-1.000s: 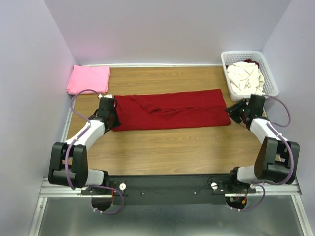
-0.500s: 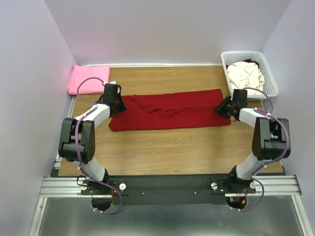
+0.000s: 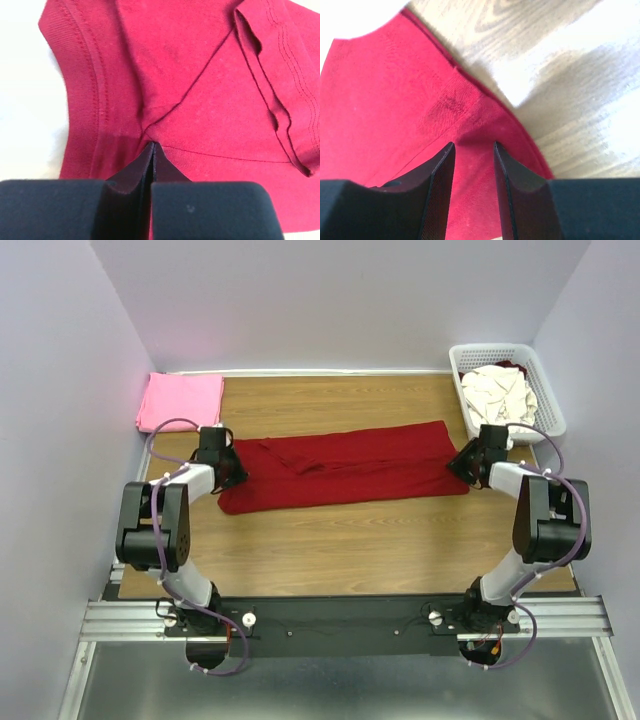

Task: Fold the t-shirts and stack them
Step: Fold the tshirt

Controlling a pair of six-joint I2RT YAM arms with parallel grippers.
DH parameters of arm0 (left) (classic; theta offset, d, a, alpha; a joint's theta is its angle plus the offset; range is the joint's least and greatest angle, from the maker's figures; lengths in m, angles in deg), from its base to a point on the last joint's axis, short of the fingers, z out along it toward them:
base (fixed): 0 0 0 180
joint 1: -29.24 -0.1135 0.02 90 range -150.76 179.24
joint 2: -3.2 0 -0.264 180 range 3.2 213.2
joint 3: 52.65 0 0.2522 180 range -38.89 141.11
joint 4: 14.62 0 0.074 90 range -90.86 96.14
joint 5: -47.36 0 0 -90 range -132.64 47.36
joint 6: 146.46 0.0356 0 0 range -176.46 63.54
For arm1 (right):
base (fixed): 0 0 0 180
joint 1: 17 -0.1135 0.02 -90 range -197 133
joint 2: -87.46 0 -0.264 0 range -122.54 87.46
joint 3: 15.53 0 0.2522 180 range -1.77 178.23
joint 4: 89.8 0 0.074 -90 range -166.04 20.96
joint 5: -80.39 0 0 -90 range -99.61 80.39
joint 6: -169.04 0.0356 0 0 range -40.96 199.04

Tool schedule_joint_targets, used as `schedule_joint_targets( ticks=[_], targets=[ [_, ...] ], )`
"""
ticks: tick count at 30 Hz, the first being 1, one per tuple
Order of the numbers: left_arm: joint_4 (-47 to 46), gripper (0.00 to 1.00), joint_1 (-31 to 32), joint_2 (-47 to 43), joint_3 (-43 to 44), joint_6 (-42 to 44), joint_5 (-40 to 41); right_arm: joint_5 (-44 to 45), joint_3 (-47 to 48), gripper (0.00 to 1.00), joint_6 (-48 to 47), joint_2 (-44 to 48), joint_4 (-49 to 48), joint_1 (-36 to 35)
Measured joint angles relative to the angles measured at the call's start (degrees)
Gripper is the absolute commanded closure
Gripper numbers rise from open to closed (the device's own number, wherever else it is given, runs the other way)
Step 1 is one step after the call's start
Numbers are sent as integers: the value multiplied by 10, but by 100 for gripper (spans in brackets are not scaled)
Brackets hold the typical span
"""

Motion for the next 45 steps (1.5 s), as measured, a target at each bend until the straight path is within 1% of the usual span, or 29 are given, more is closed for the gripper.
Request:
schedule_joint_targets(
  ticks=[2, 5, 7, 8, 11, 13, 14, 18, 20, 22, 25, 30, 33, 38, 43, 45],
  targets=[
    [-2, 92, -11, -25, -27, -1, -5, 0, -5, 55, 0, 7, 2, 2],
    [3, 86, -15, -49, -50, 0, -8, -2, -9, 53, -6, 14, 9, 2],
    [5, 80, -15, -58, -57, 2, -14, -13, -7, 53, -14, 15, 14, 2],
    [7, 75, -15, -62, -58, 3, -16, -17, -5, 52, -20, 15, 19, 1],
    [18, 68, -17, -75, -59, 10, -18, -27, 7, 52, -35, 16, 37, -8],
    [27, 61, -20, -89, -57, 14, -18, -35, 19, 52, -46, 18, 49, -18],
    [31, 56, -21, -95, -54, 16, -19, -42, 28, 52, -55, 22, 56, -25],
    [36, 46, -22, -121, -37, 19, -23, -70, 63, 52, -75, 33, 65, -53],
    [35, 46, -22, -131, -27, 19, -29, -83, 80, 52, -84, 35, 66, -68],
    [30, 46, -22, -133, -17, 18, -35, -100, 104, 54, -97, 34, 66, -99],
    [30, 46, -21, -125, -5, 18, -42, -110, 138, 57, -120, 21, 66, -168],
    [21, 49, -17, -66, 39, 13, -49, -118, 196, 57, -144, -30, 64, -280],
    [17, 52, -16, -16, 82, 9, -52, -118, 231, 57, -136, -70, 66, -345],
    [9, 52, -11, 63, 146, 6, -58, -113, 255, 57, -97, -109, 66, -382],
    [10, 54, -2, 122, 186, 5, -60, -109, 269, 56, -62, -137, 64, -401],
    [12, 56, 2, 135, 193, 5, -60, -109, 269, 56, -54, -141, 64, -407]
  ],
)
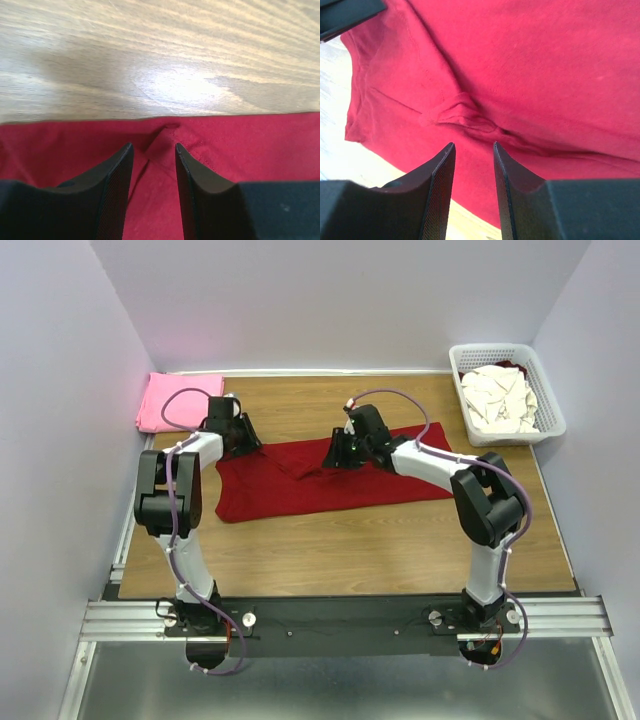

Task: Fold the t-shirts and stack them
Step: Fold the tshirt

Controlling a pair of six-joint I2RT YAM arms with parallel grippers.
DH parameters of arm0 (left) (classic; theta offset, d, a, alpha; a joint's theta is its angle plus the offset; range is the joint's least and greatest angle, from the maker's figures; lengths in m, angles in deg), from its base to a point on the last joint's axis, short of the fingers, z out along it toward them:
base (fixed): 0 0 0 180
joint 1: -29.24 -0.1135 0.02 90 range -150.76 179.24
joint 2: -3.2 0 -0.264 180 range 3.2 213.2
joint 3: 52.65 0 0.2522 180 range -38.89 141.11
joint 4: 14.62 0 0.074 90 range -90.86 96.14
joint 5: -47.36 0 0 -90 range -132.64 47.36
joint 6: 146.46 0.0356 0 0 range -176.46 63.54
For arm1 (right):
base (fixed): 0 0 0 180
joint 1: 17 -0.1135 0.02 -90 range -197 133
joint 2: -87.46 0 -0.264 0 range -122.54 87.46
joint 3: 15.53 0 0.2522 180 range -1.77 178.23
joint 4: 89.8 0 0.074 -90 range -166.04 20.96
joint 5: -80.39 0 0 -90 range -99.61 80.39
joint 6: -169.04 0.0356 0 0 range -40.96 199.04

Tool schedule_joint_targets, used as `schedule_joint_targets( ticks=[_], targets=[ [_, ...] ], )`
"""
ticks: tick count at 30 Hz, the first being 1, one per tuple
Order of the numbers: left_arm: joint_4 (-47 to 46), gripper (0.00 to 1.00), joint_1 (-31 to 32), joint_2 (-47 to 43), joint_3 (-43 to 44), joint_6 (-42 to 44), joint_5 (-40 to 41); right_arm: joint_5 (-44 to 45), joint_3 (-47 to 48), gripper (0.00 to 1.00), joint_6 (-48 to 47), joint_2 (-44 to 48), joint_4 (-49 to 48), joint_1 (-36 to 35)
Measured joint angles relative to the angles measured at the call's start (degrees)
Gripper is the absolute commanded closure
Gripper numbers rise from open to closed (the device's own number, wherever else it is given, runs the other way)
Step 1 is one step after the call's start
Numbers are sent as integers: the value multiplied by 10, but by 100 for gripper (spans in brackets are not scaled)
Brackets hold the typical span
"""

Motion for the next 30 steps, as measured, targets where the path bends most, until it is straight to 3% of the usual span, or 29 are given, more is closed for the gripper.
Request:
schedule_joint_targets(
  ticks=[5, 6, 8, 9, 12, 30],
  targets=[
    [3, 67, 6, 14, 6, 0, 0, 0, 0, 56, 16, -3, 0, -9],
    [3, 74, 7, 15, 7, 0, 0, 0, 1, 56, 17, -3, -1, -9],
    [4, 78, 7, 16, 7, 1, 0, 0, 4, 56, 21, -5, -1, -11],
    [5, 86, 7, 16, 7, 1, 0, 0, 6, 56, 24, -6, -1, -11],
    [6, 94, 9, 16, 7, 4, 0, 0, 9, 56, 33, -10, -5, -14],
    [10, 97, 10, -39, 4, 8, 1, 51, 26, 49, 200, -40, -17, -60]
  ],
)
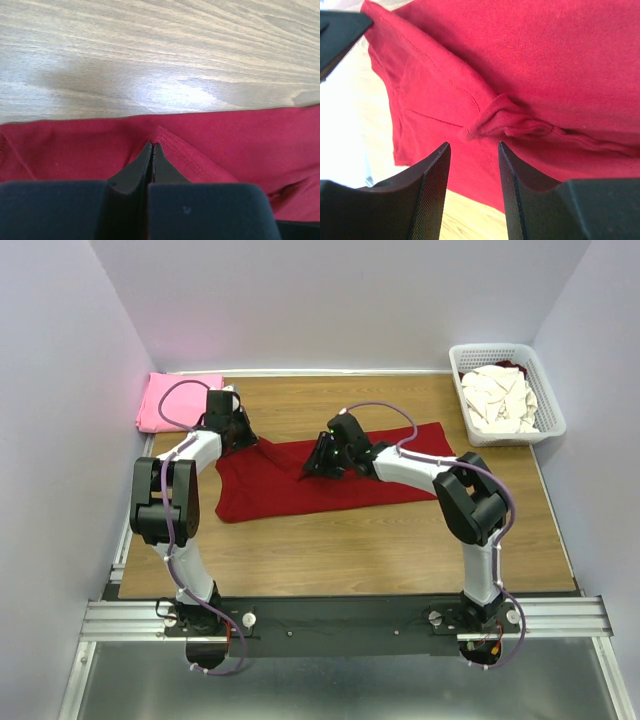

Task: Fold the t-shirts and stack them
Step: Fold the tshirt

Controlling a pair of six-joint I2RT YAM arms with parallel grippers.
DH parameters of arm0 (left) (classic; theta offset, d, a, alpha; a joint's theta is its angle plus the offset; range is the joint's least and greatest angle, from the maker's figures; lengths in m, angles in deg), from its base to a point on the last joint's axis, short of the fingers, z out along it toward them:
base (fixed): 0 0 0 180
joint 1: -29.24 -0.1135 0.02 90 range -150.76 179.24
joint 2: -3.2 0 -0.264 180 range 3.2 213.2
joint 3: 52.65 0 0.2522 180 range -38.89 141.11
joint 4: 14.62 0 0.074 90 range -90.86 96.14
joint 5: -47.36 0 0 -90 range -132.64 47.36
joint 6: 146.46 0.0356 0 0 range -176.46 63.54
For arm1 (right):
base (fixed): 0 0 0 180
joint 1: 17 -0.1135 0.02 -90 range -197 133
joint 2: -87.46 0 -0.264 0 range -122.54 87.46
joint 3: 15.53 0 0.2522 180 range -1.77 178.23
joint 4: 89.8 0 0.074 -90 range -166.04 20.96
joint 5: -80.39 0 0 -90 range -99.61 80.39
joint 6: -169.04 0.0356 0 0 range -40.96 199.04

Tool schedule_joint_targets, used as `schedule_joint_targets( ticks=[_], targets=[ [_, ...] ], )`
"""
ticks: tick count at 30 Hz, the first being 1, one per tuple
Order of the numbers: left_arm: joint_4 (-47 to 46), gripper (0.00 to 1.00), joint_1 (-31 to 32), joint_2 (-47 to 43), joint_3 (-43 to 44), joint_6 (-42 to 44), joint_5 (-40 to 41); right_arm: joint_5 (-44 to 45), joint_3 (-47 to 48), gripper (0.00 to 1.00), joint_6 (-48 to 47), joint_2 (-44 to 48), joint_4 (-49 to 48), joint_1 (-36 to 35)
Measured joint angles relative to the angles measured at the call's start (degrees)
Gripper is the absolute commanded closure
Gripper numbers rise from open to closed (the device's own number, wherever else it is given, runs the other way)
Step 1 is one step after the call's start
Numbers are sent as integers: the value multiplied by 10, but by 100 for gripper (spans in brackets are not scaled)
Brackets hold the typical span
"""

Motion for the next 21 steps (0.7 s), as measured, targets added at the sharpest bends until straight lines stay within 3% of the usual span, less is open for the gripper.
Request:
schedule_joint_targets(
  ticks=[21],
  targets=[
    [0, 97, 5, 0, -5, 1, 0, 13, 45, 50, 100, -61, -4, -13]
  ],
)
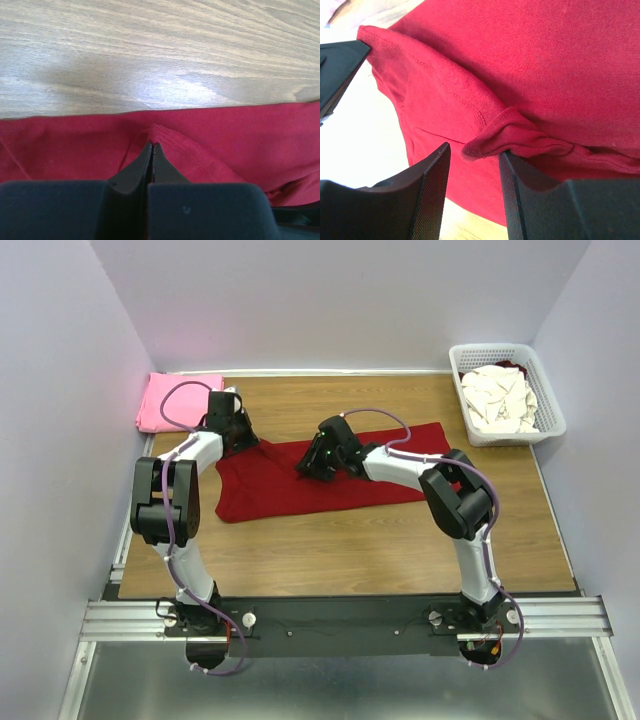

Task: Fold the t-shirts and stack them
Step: Fold the tshirt

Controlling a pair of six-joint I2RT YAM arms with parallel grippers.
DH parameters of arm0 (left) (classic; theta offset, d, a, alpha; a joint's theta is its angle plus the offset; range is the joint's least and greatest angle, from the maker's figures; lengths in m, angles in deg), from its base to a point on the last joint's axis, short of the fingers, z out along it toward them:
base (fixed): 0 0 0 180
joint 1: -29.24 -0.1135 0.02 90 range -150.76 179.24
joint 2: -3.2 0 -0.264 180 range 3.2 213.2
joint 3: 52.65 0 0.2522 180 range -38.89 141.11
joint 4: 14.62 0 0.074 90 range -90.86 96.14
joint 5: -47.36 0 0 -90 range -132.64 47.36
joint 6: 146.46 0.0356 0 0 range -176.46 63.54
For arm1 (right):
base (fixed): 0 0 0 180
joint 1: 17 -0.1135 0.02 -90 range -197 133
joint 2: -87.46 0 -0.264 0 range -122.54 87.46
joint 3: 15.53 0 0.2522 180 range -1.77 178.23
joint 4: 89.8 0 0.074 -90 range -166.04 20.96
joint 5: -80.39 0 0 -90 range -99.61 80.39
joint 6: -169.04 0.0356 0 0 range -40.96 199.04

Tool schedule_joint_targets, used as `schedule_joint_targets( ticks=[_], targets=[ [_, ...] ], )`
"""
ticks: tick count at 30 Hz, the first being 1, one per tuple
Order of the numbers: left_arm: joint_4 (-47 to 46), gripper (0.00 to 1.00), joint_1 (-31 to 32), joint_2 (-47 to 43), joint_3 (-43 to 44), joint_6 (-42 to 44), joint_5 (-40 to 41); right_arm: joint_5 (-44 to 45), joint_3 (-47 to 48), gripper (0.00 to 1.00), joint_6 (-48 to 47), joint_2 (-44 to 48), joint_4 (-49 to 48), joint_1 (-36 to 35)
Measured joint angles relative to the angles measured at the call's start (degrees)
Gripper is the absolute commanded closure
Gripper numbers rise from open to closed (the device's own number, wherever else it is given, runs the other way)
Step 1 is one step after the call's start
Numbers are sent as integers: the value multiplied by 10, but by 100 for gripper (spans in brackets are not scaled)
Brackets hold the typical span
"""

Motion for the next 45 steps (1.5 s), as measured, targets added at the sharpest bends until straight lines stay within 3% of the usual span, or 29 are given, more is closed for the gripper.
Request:
schedule_joint_targets(
  ticks=[16, 34, 45],
  targets=[
    [2, 98, 0, 0, 0, 0, 5, 14, -20, 93, 15, -6, -3, 0],
    [32, 100, 0, -1, 0, 0, 15, 15, -54, 97, -23, 26, -4, 15],
    [54, 100, 0, -72, -44, 0, 30, -7, -55, 97, -61, 33, -3, 15]
  ],
)
